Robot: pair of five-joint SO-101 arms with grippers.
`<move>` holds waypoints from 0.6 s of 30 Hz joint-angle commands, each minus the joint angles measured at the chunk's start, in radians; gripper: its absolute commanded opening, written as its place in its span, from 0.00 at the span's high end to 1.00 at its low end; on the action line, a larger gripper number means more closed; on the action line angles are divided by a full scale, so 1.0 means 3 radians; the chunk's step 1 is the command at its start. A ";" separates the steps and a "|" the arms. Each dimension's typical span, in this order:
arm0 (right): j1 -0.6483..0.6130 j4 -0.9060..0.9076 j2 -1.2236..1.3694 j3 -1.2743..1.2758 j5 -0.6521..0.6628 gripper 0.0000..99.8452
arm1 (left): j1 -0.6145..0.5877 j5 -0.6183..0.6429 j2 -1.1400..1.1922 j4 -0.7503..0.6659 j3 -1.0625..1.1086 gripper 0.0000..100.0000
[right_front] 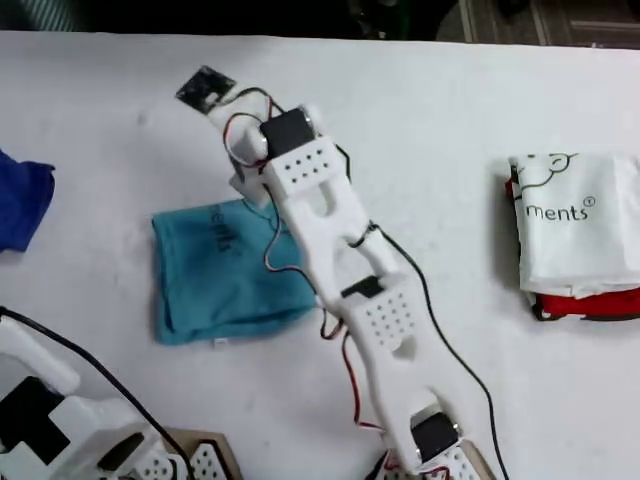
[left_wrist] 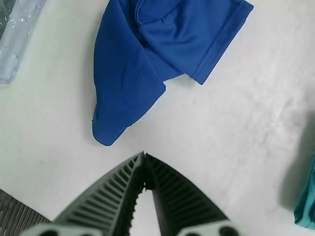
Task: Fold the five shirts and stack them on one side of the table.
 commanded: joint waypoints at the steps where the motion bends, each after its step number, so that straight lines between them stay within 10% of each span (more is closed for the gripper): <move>1: -0.0003 0.0023 -0.0678 0.0839 0.0005 0.98 | -0.0003 -0.0005 -0.0125 -0.0010 -0.0102 0.97; 11: -0.0136 0.0003 -0.2074 0.2936 -0.0005 0.98 | -0.0003 -0.0005 -0.0120 -0.0020 -0.0102 0.97; 18: -0.0238 0.0003 -0.2683 0.3422 -0.0772 0.75 | -0.0003 -0.0005 -0.0120 -0.0020 -0.0102 0.97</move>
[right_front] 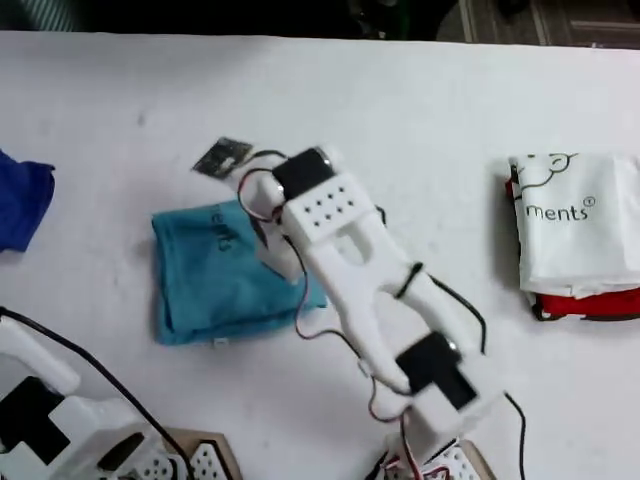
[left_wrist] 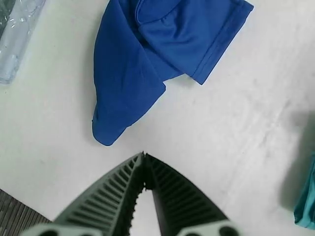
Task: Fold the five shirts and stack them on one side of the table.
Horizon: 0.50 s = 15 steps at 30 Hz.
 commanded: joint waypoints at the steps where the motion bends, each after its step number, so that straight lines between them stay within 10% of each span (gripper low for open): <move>1: -0.0033 0.0008 -0.0299 0.0179 -0.0609 0.72 | -0.0003 -0.0005 -0.0120 -0.0020 -0.0102 0.97; 7: -0.0309 -0.0304 0.0228 0.0363 -0.1284 0.50 | 0.0038 -0.0005 -0.0120 -0.0020 -0.0097 0.97; 15: -0.0442 -0.1051 0.0985 0.0358 -0.1632 0.56 | 0.0054 -0.0005 -0.0120 -0.0005 -0.0097 0.97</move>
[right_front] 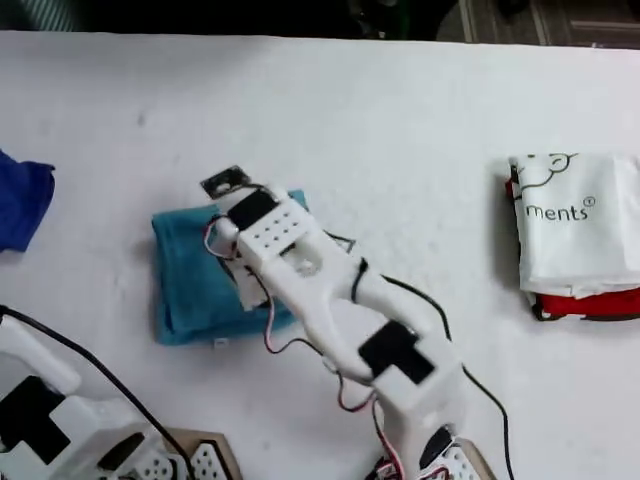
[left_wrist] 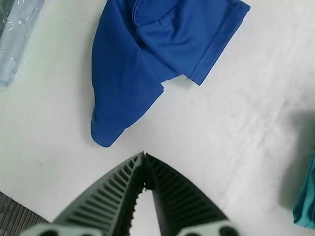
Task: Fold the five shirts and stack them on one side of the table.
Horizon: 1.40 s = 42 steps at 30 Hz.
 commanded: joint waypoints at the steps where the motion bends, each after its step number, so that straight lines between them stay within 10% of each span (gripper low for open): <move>1: -0.0013 -0.0269 0.0156 -0.0005 -0.0046 0.57 | 0.0023 -0.0005 -0.0125 -0.0005 -0.0097 0.97; 12: 0.0028 -0.0437 0.0499 -0.0005 -0.0010 0.98 | 0.0018 -0.0005 -0.0125 0.0000 -0.0097 0.97; 21: 0.0125 0.0233 -0.0038 -0.0015 0.0670 0.98 | 0.0023 -0.0005 -0.0130 0.0000 -0.0097 0.97; 28: 0.0979 0.0862 -0.0432 0.0020 0.2148 0.98 | 0.0028 -0.0005 -0.0125 0.0000 -0.0097 0.97; 35: 0.1931 0.0432 -0.0504 0.0015 0.4670 0.98 | 0.0023 -0.0005 -0.0130 -0.0010 -0.0097 0.97; 42: 0.2197 -0.0258 -0.0412 0.0041 0.5498 0.98 | 0.0018 -0.0005 -0.0136 0.0000 -0.0097 0.97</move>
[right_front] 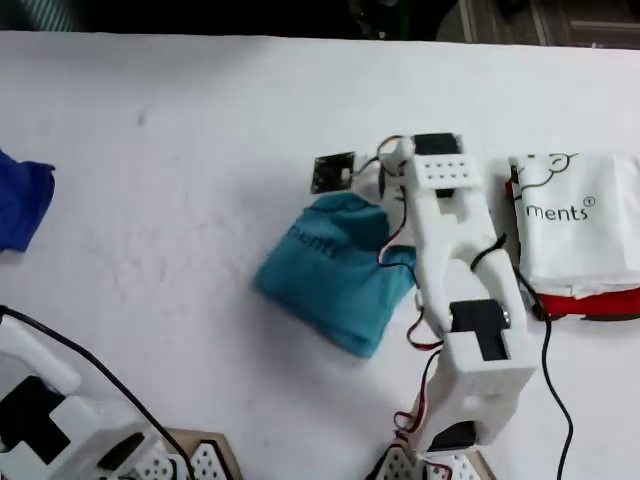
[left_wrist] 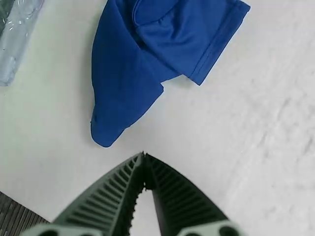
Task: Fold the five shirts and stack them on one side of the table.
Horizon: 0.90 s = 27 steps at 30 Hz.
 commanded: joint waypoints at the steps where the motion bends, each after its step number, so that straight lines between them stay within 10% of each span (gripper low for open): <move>1: 0.0043 -0.0110 -0.0079 -0.0031 0.0199 0.98 | 0.0018 -0.0005 -0.0130 0.0000 -0.0097 0.97; 6: 0.0033 -0.0120 -0.0202 -0.0092 -0.0220 0.88 | 0.0018 -0.0005 -0.0125 0.0000 -0.0097 0.97; 11: 0.0033 -0.0013 -0.0391 -0.0363 -0.1606 0.66 | 0.0023 -0.0005 -0.0125 -0.0010 -0.0097 0.97; 27: -0.0187 0.1010 -0.1491 -0.0256 -0.3979 0.66 | 0.0033 -0.0036 -0.0120 -0.0026 -0.0097 0.97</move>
